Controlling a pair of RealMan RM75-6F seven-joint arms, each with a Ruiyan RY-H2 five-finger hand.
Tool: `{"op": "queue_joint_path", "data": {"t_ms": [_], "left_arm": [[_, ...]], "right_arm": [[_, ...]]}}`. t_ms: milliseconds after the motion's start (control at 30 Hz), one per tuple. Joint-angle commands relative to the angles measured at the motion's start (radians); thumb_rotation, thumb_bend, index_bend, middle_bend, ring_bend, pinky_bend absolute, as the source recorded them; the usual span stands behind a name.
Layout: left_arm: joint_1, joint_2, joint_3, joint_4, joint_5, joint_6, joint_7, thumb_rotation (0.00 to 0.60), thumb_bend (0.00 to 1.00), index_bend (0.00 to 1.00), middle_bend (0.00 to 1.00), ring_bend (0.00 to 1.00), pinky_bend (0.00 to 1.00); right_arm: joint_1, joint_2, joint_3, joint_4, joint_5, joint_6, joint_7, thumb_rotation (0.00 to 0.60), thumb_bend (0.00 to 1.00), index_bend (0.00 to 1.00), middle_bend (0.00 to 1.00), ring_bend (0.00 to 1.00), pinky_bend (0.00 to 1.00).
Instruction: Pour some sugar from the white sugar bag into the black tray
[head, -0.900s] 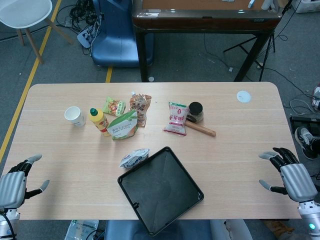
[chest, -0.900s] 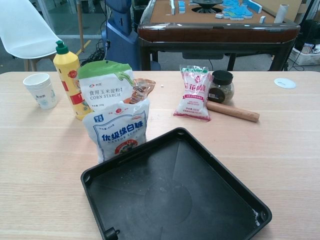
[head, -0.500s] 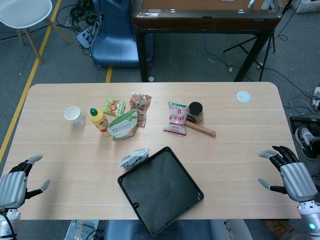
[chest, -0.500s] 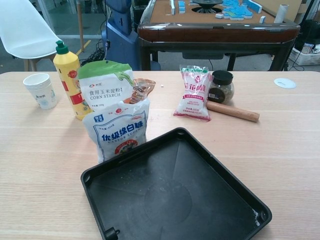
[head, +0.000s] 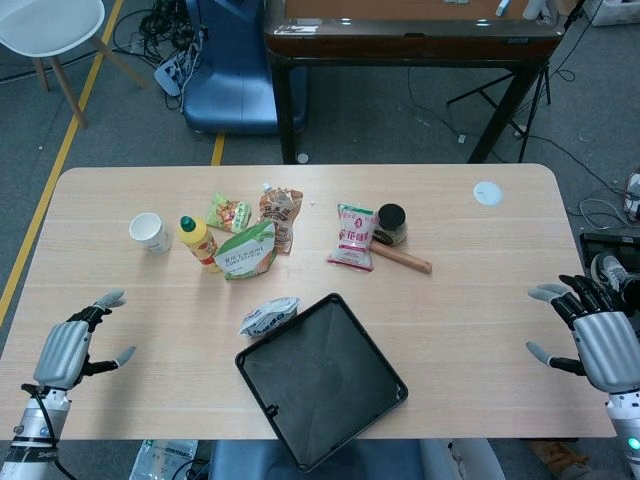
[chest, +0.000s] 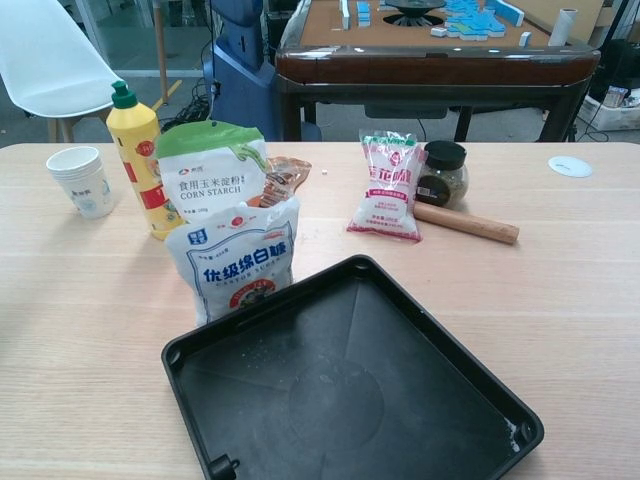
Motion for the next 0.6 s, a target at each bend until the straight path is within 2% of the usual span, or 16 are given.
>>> {"op": "queue_joint_path", "data": {"t_ms": [33,300,600], "left_arm": [[-0.064,-0.028,-0.011,0.045,-0.006,-0.087,-0.065,0.6,0.17,0.1,0.22,0.27,0.31],[-0.164,-0.127,-0.006,0.15,-0.013,-0.224,-0.105,0.6,0.15,0.07,0.16,0.2,0.31],[-0.241,-0.256,-0.008,0.261,-0.001,-0.276,-0.148,0.6,0.15,0.06,0.15,0.19,0.31]], "right_arm": [[0.0,0.013,0.006,-0.013,0.004,0.007,-0.01,0.6,0.16,0.29,0.29,0.15,0.12],[-0.012,0.031,0.011,-0.036,0.016,0.025,-0.027,0.6,0.16,0.29,0.29,0.15,0.12],[-0.022,0.035,0.009,-0.047,0.028,0.028,-0.038,0.6,0.16,0.29,0.29,0.15,0.12]]}}
